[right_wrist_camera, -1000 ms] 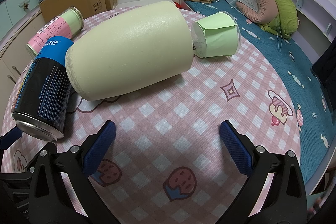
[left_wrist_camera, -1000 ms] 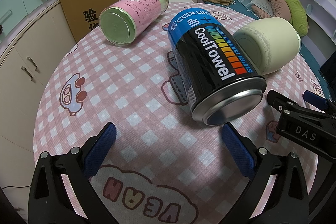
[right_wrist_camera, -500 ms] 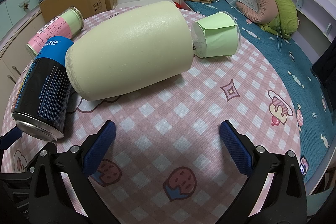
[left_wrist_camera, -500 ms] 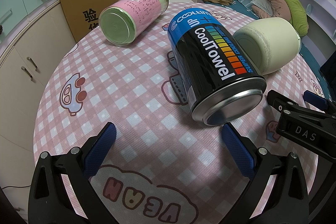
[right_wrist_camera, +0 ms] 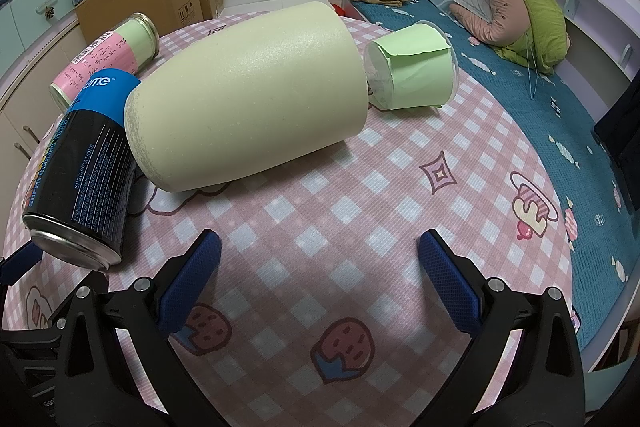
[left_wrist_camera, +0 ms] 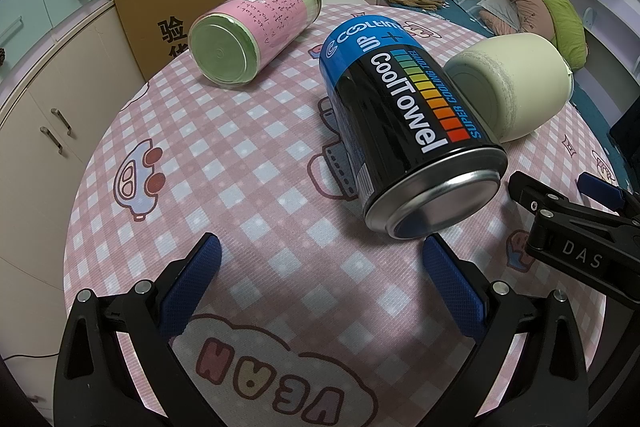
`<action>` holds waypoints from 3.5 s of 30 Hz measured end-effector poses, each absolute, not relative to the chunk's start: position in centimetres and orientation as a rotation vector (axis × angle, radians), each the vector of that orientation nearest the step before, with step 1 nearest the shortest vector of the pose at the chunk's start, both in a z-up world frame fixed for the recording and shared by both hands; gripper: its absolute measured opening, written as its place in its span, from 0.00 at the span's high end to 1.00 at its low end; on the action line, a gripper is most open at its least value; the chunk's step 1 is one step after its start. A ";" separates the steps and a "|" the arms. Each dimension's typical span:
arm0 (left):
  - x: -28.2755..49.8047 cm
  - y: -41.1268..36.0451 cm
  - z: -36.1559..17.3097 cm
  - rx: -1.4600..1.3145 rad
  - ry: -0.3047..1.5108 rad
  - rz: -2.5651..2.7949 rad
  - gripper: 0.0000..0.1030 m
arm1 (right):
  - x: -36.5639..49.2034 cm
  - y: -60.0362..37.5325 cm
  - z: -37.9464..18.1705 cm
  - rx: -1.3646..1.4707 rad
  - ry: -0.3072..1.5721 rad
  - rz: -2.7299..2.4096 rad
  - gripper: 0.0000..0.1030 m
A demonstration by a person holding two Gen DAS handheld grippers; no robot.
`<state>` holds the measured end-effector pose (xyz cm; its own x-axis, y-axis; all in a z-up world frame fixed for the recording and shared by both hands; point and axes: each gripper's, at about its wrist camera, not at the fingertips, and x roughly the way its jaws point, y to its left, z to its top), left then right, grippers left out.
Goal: Flip cup upright
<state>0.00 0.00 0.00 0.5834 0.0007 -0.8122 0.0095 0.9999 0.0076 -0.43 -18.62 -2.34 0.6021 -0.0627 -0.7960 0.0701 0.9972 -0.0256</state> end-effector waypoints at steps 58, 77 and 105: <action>0.0 0.0 0.0 0.012 0.948 -0.005 0.06 | -0.4 -18.6 -2.3 0.009 0.922 -0.077 0.05; 0.0 0.0 0.0 0.012 0.948 -0.005 0.06 | -0.4 -18.6 -2.3 0.009 0.921 -0.077 0.05; 0.0 0.1 0.1 0.019 0.945 0.003 0.06 | -2.1 -18.9 -2.2 0.013 0.917 -0.059 0.05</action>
<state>0.02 0.07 0.12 0.5859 0.0107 -0.8103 0.0063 0.9998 0.0177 -2.12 -18.93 -2.15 0.6069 -0.0458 -0.7935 0.0565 0.9983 -0.0144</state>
